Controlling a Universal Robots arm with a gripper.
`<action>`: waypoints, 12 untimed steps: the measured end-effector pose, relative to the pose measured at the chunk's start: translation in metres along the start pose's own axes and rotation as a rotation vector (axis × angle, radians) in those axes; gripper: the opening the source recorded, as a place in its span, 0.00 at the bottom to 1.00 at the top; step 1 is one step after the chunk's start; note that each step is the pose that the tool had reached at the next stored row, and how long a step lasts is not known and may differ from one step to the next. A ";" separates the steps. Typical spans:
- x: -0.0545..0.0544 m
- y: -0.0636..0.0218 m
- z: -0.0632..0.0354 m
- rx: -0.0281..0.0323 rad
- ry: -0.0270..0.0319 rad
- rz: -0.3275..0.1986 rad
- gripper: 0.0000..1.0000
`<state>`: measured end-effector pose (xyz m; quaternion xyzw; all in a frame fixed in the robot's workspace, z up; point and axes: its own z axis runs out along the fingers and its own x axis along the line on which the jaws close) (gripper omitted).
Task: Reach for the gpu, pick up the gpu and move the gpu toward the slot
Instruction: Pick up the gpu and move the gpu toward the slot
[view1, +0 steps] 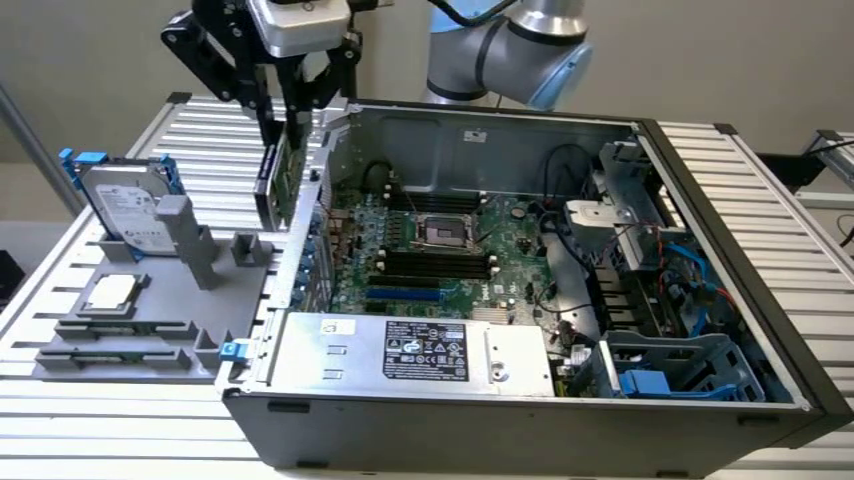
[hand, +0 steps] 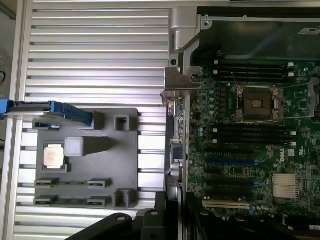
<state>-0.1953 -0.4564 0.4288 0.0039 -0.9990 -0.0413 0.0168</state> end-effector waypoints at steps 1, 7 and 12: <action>-0.005 0.0000 -0.0002 0.0000 0.0013 0.000 0.27; -0.032 -0.0003 -0.0011 -0.0001 0.0082 0.001 0.27; -0.055 -0.0004 -0.0019 -0.0002 0.0124 0.001 0.27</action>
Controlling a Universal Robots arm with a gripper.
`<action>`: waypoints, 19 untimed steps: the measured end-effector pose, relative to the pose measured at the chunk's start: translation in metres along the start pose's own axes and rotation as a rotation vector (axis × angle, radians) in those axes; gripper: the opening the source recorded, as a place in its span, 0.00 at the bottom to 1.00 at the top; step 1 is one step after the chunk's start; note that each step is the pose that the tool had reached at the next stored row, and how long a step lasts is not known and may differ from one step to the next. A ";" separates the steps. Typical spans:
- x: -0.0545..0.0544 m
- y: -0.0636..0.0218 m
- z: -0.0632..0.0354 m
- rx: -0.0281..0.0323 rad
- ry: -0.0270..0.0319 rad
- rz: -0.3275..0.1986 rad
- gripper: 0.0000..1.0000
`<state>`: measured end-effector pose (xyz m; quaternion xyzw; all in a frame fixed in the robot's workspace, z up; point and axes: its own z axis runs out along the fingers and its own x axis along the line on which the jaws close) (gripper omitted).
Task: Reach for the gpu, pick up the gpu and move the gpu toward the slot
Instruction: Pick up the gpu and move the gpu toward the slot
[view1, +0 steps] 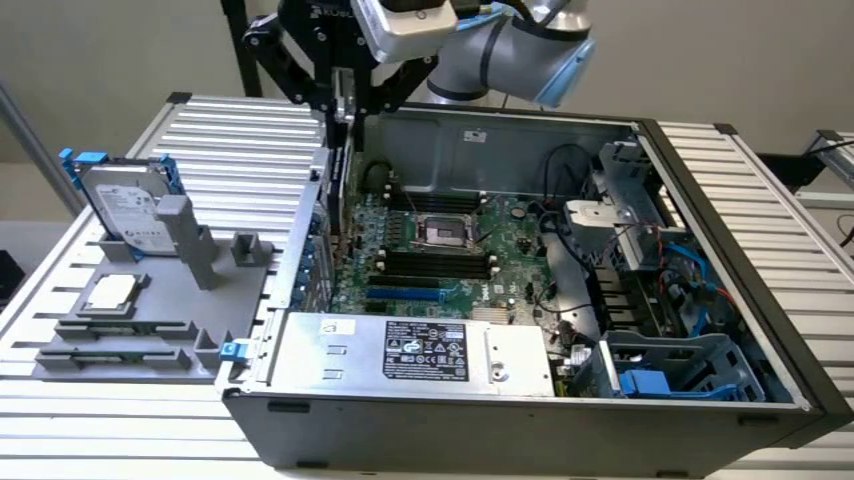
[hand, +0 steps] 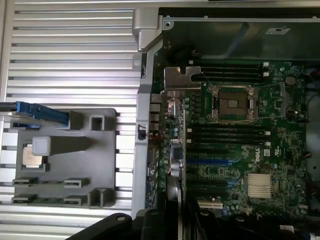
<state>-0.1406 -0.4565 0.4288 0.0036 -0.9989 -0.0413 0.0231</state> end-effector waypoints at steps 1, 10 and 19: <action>-0.005 0.0000 -0.0002 0.0000 0.0004 0.000 0.27; -0.045 -0.0001 -0.0006 -0.0001 0.0034 0.000 0.27; -0.087 0.0021 0.0090 -0.0002 0.0077 0.001 0.27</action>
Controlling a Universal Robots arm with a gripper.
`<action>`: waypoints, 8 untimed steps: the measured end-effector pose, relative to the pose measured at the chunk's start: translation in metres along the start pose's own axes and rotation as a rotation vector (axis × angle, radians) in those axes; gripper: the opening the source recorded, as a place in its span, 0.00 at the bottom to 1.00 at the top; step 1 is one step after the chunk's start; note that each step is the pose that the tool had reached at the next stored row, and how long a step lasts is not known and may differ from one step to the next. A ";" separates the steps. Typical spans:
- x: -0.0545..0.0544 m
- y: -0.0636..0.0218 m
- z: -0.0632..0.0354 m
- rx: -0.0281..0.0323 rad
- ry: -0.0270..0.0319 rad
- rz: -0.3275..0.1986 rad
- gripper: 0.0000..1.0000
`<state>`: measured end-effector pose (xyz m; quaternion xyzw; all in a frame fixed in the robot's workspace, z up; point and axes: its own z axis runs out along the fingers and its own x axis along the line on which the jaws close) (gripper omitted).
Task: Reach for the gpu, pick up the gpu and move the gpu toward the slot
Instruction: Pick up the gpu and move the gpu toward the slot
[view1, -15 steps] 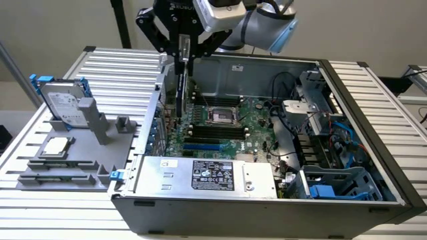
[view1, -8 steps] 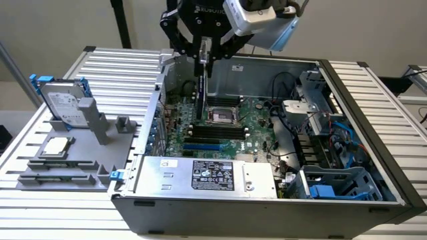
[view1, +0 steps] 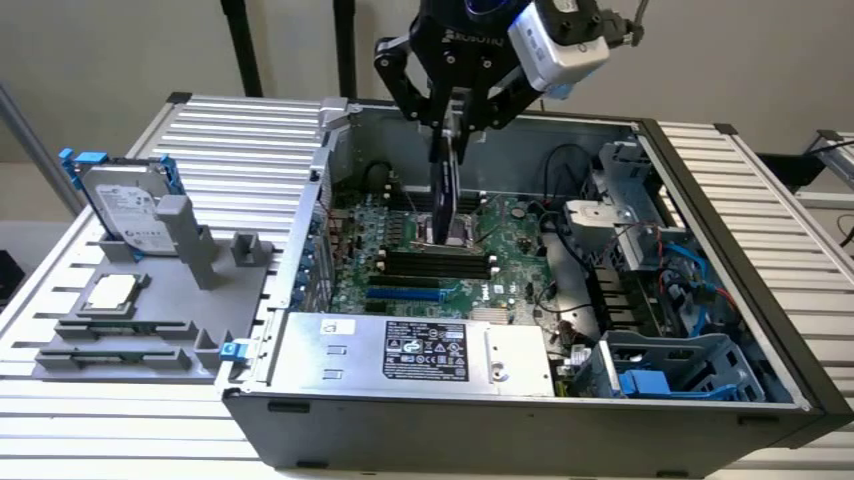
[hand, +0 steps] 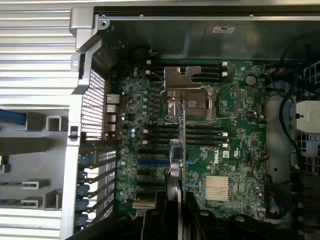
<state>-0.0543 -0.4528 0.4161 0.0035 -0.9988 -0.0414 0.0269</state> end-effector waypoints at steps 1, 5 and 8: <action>-0.005 0.0004 0.0014 0.0000 0.0004 0.000 0.27; -0.016 0.0009 0.0041 -0.0001 0.0010 0.000 0.27; -0.016 0.0009 0.0040 0.0001 0.0010 0.000 0.27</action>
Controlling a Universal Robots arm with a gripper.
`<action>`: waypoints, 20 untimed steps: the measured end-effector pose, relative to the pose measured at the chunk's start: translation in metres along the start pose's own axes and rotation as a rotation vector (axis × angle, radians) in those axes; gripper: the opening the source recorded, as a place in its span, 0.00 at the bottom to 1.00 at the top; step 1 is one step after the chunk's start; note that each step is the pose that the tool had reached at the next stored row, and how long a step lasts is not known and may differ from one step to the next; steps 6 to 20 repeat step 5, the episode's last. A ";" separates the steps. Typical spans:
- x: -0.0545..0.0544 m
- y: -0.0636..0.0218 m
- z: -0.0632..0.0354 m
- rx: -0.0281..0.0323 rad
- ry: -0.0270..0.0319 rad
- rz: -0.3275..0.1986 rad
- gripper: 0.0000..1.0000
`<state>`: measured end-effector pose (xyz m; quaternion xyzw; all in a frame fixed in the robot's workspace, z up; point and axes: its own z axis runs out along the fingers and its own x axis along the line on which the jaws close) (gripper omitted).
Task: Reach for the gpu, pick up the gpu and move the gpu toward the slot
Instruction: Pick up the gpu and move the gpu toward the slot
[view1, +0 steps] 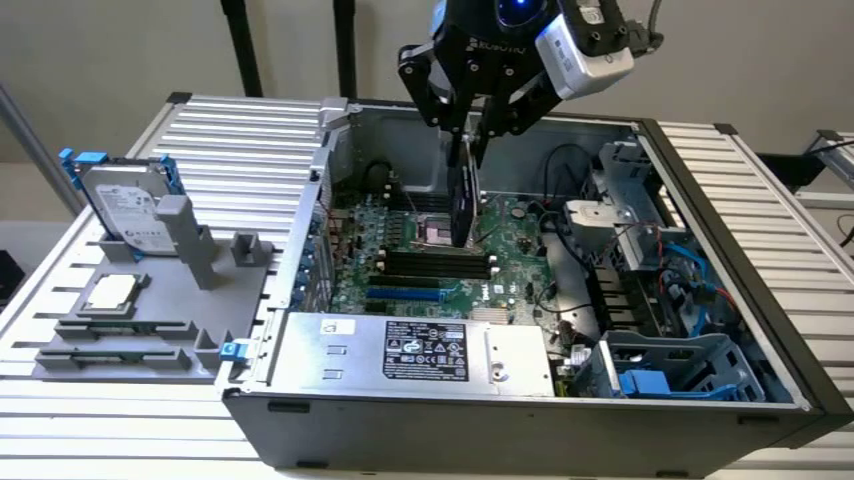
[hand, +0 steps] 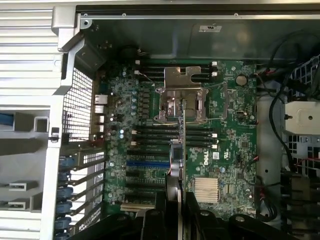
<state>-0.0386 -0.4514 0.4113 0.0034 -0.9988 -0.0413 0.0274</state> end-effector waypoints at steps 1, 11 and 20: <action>0.000 0.0000 0.0000 0.0000 0.0000 0.000 0.27; 0.000 0.0000 0.0001 -0.0001 0.0000 0.000 0.27; 0.000 0.0000 0.0001 -0.0001 0.0000 0.000 0.27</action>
